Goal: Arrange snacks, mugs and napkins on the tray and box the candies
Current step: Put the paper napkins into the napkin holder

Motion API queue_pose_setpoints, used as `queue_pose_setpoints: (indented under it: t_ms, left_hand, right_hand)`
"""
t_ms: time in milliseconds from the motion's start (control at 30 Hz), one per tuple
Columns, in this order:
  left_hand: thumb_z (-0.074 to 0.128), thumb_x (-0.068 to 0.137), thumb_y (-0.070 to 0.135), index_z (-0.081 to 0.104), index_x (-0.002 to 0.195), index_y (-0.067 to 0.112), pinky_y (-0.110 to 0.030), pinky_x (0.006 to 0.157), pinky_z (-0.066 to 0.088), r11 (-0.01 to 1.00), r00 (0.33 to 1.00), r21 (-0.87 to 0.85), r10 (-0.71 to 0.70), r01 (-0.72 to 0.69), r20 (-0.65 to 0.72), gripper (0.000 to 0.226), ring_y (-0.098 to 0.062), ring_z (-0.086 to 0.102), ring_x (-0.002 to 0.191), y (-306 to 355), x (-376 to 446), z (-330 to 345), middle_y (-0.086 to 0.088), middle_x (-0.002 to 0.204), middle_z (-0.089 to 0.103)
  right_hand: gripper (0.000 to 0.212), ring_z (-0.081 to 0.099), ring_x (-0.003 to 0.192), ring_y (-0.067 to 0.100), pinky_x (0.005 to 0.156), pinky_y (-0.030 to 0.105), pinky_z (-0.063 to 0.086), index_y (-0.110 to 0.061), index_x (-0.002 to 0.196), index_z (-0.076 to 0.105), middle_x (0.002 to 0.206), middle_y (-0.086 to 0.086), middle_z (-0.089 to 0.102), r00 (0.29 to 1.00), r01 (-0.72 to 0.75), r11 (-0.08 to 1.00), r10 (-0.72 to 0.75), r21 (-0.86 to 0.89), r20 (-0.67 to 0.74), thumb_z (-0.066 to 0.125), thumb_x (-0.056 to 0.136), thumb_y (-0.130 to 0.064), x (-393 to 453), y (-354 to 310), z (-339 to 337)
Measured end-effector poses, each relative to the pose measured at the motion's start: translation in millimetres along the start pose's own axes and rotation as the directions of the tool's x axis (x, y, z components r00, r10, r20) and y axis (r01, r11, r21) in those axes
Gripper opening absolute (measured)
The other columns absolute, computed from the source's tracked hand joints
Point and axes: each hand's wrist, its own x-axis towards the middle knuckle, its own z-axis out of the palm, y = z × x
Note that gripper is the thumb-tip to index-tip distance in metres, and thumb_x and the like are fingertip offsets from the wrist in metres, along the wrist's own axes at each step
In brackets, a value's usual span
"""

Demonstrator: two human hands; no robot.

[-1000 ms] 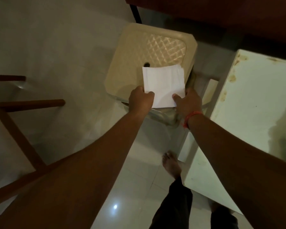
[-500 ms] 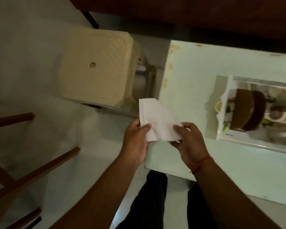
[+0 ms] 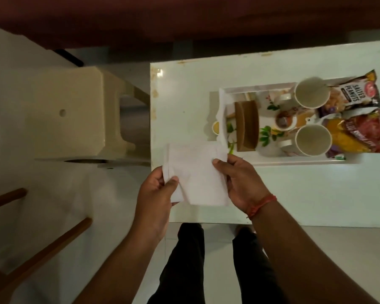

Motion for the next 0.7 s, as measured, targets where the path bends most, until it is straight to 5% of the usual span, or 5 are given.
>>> queue_pose_setpoints:
  t_ms: [133, 300, 500, 600, 700]
  left_hand:
    - [0.055, 0.095, 0.007, 0.067, 0.100, 0.033, -0.036, 0.084, 0.056, 0.994, 1.000, 0.113, -0.007, 0.004, 0.025, 0.028, -0.014, 0.069, 0.101, -7, 3, 28, 0.013, 0.101, 0.075]
    - [0.069, 0.088, 0.032, 0.066, 0.110, 0.032, -0.047, 0.090, 0.055, 0.990, 0.989, -0.007, -0.139, 0.140, 0.040, 0.022, -0.018, 0.067, 0.103, -9, 4, 65, 0.010, 0.105, 0.074]
    - [0.062, 0.094, 0.034, 0.063, 0.111, 0.031, -0.043, 0.095, 0.053, 0.978, 0.983, 0.122, -0.178, 0.172, 0.036, 0.018, -0.018, 0.066, 0.104, -13, 13, 83, 0.008, 0.108, 0.071]
    - [0.058, 0.095, 0.040, 0.059, 0.119, 0.031, -0.038, 0.095, 0.052, 0.961, 0.995, 0.271, -0.080, 0.059, 0.065, 0.026, -0.015, 0.063, 0.105, -14, 12, 85, 0.010, 0.112, 0.068]
    - [0.057, 0.095, 0.039, 0.059, 0.118, 0.031, -0.037, 0.094, 0.053, 0.964, 0.995, 0.265, -0.047, 0.023, 0.083, 0.024, -0.015, 0.064, 0.104, -14, 9, 84, 0.010, 0.111, 0.068]
  right_hand:
    - [0.008, 0.069, 0.089, 0.020, 0.087, 0.041, 0.057, -0.026, 0.088, 0.072, 0.093, 0.001, 0.075, 0.923, 0.133, 0.879, -0.279, -0.459, -0.267, 0.065, 0.088, -0.022, -12, -21, -18]
    - [0.025, 0.062, 0.097, 0.011, 0.086, 0.027, 0.052, -0.025, 0.117, 0.061, 0.108, -0.010, 0.065, 0.885, 0.230, 0.766, -0.421, -0.600, -0.199, 0.063, 0.092, -0.019, -29, -34, -26]
    - [0.039, 0.061, 0.105, 0.010, 0.088, 0.033, 0.054, -0.026, 0.123, 0.056, 0.117, -0.009, 0.063, 0.940, 0.207, 0.863, -0.306, -0.461, -0.151, 0.068, 0.088, -0.015, -26, -24, -45]
    - [0.047, 0.067, 0.102, 0.025, 0.091, 0.043, 0.056, -0.013, 0.125, 0.055, 0.118, 0.006, 0.067, 0.979, -0.041, 0.984, 0.005, -0.175, -0.203, 0.076, 0.083, -0.018, -21, -22, -57]
    - [0.030, 0.072, 0.095, 0.029, 0.083, 0.039, 0.059, -0.002, 0.113, 0.067, 0.110, 0.014, 0.073, 0.977, -0.205, 0.977, 0.200, -0.053, -0.078, 0.071, 0.086, -0.014, -24, -23, -63]
